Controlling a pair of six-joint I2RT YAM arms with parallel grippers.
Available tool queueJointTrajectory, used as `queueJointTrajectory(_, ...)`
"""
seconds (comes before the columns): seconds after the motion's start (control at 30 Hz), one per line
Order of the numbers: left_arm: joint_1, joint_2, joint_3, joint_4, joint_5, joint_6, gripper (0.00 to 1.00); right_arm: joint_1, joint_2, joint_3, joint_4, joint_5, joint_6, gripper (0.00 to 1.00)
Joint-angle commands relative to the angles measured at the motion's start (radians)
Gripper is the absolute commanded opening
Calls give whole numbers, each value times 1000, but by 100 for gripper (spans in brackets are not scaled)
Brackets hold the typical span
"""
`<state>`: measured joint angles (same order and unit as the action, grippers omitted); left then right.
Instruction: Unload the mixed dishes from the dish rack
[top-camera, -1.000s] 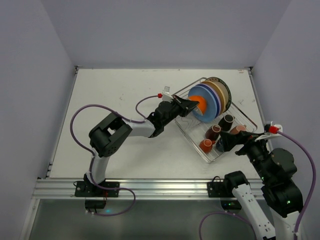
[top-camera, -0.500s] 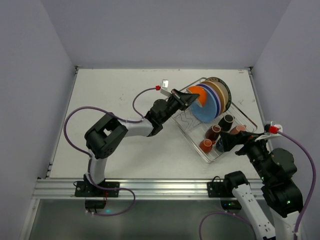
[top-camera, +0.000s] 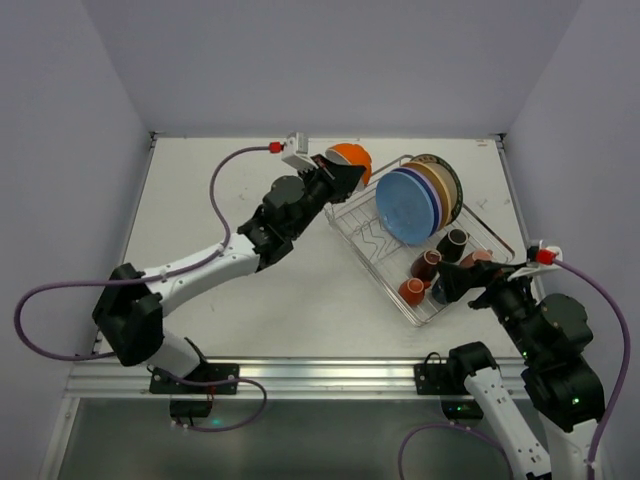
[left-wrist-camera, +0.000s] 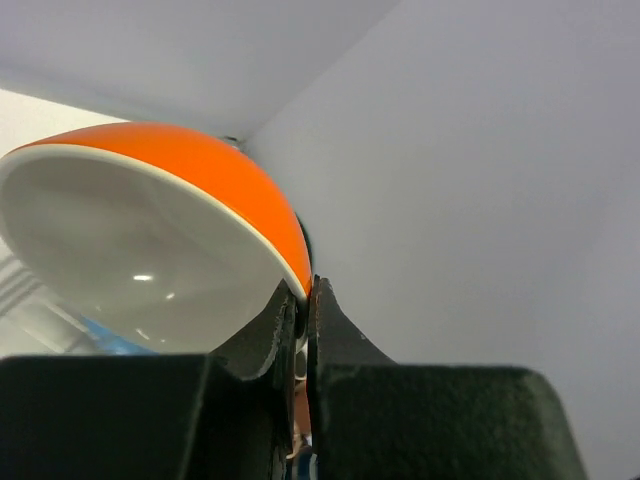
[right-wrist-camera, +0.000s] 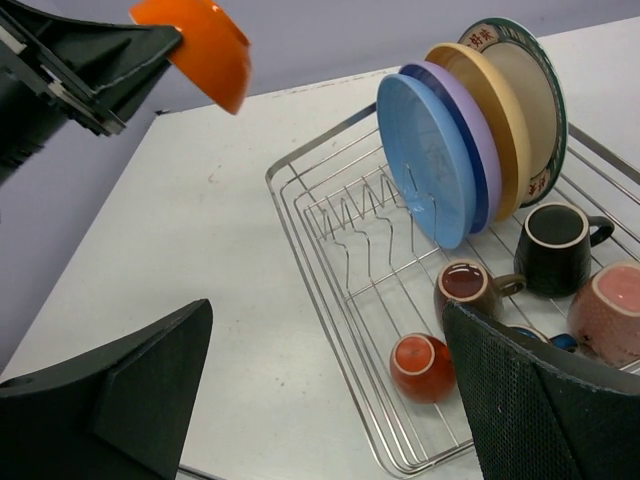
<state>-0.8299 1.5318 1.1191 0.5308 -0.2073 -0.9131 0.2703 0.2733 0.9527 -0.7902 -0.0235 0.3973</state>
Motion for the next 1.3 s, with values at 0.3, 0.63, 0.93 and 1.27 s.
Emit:
queueJointTrajectory(0.3,552,172,488,-1200,97,440,0,3,7,-41,115,-107,81,99)
queueJointTrajectory(0.63,773,623,881,-1529,55,594,0,1,30,-38,105,-109,55,99)
queueJointTrajectory(0.93,781,791,1104,-1683,28,645,9,1,-8,-66,105,-85,44,99)
queueJointTrajectory(1.27,781,728,1064,-1629,89,669,65,1,21,-77,114,-90,49,99)
